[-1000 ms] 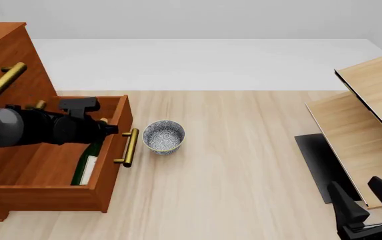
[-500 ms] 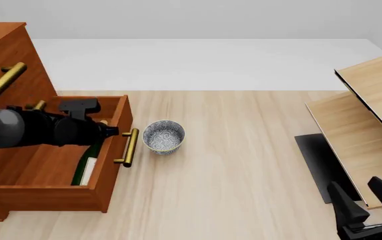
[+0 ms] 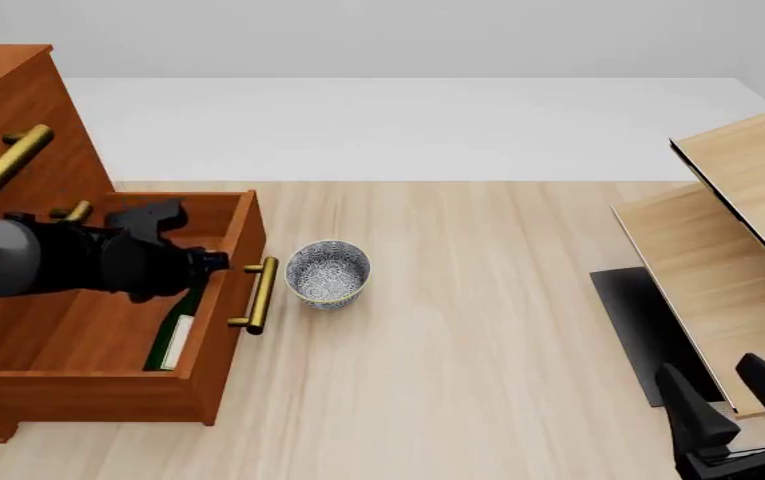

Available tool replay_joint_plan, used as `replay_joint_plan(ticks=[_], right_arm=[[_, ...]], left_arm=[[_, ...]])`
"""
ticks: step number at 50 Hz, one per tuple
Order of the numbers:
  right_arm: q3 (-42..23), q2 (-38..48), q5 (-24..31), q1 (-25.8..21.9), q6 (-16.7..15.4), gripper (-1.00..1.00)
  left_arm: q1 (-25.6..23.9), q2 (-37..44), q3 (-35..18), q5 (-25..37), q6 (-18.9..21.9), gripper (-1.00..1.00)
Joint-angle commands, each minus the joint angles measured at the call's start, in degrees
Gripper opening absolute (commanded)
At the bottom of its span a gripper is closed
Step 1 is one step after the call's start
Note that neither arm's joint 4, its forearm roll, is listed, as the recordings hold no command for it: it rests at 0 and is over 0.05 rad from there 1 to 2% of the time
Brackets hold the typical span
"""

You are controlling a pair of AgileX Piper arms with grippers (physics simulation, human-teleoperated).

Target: Put the wine bottle in the bottom drawer of the cabinet.

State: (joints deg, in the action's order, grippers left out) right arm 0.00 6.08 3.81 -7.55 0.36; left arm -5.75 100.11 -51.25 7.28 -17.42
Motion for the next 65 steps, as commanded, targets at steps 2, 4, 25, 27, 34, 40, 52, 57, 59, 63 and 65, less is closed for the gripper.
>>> replay_joint_plan(ticks=[2, 4, 25, 27, 34, 40, 52, 57, 59, 63, 65], right_arm=[[0.0, 0.28, -0.24, -0.13, -0.07, 1.0], [0.0, 0.17, -0.16, -0.08, -0.06, 1.0], [0.0, 0.78, -1.01, -0.3, -0.03, 1.0], [0.0, 0.95, -1.1, -0.26, -0.22, 1.0], [0.0, 1.04, -1.28, -0.38, -0.14, 1.0], [0.0, 0.3, -0.67, -0.42, -0.14, 1.0], [0.0, 0.33, -0.75, -0.49, -0.29, 1.0], [0.0, 0.28, -0.77, -0.56, -0.3, 1.0], [0.0, 0.17, -0.73, -0.57, -0.26, 1.0], [0.0, 0.4, -0.98, -0.68, -0.36, 1.0], [0.0, 0.53, -1.13, -0.69, -0.36, 1.0]], left_arm=[[-3.46, -2.1, 1.37, 2.8, 9.04, 1.0], [-4.4, -3.22, 1.41, 3.42, 8.57, 1.0], [-4.05, -8.33, -0.78, 8.42, 10.22, 1.0], [-3.71, -8.63, -1.12, 8.75, 9.75, 1.0], [-4.29, -9.41, -1.82, 9.93, 10.54, 1.0], [-4.01, -10.36, -2.38, 10.84, 10.56, 1.0], [-3.58, -14.51, -4.15, 14.64, 11.28, 1.0], [-3.02, -16.82, -5.11, 16.61, 11.76, 1.0], [-3.1, -17.33, -5.22, 17.16, 12.61, 1.0], [-2.71, -19.08, -5.65, 18.31, 12.69, 1.0], [-2.29, -20.45, -6.1, 19.28, 13.7, 1.0]])
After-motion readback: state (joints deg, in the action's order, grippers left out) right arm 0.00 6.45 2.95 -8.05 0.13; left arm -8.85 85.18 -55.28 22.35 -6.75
